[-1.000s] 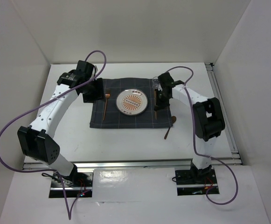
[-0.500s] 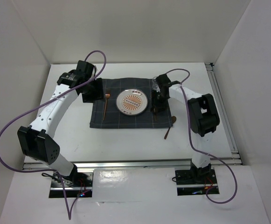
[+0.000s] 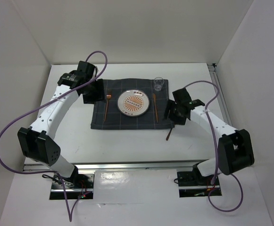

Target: Set the dinner table for one person

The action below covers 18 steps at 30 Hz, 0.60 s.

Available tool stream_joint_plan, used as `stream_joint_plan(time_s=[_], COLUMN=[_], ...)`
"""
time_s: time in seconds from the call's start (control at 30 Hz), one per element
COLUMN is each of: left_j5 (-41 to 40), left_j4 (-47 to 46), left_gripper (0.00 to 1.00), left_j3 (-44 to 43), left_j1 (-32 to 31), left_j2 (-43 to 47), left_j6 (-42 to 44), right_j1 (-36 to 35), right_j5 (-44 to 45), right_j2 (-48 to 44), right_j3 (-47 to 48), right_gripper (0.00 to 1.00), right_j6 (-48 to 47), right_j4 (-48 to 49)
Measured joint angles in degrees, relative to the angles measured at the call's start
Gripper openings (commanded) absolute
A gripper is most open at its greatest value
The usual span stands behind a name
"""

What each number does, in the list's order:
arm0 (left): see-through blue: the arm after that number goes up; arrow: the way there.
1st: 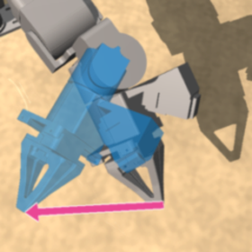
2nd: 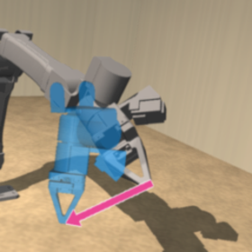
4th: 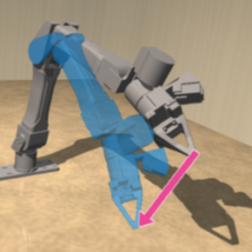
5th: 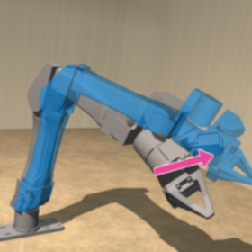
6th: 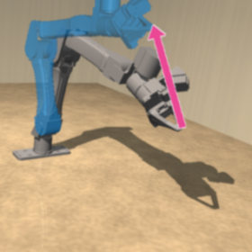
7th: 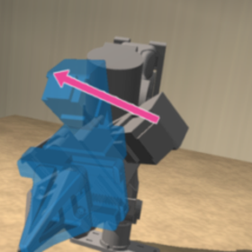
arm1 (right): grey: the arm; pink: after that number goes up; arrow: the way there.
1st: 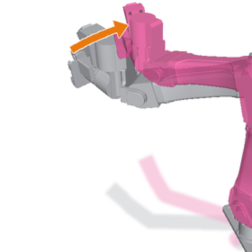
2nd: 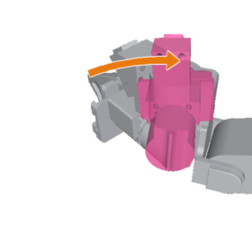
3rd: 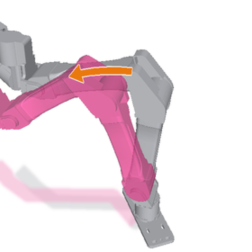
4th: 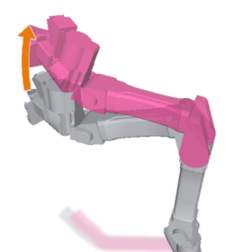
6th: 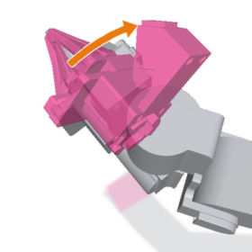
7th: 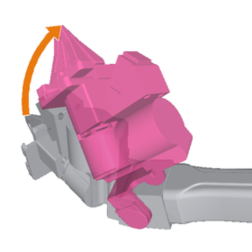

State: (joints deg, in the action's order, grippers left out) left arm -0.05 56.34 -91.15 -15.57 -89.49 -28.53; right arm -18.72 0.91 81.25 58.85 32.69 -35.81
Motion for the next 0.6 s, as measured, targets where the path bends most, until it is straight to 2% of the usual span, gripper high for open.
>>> stream_joint_plan(time_s=[0.13,0.2,0.5,0.6], left_j5=[0.3,0.4,0.8,0.8], left_j4=[0.0,0.0,0.0,-0.2], left_gripper=[0.67,0.67,0.67,0.67], left_j3=[0.0,0.0,0.0,0.0], left_j1=[0.0,-0.1,-0.1,-0.1], left_j2=[-0.1,-0.2,-0.4,-0.4], left_j6=[0.0,0.0,0.0,0.0], right_j1=[0.0,0.0,0.0,0.0], right_j5=[-0.8,-1.2,-1.4,-0.6], right_j2=[-0.6,-0.6,4.7,6.6], right_j3=[-8.5,-11.0,-11.6,-11.6], right_gripper=[0.72,0.67,0.5,0.39], right_j6=[3.0,4.1,6.4,7.3], right_j4=[-0.6,-0.9,2.5,3.6])
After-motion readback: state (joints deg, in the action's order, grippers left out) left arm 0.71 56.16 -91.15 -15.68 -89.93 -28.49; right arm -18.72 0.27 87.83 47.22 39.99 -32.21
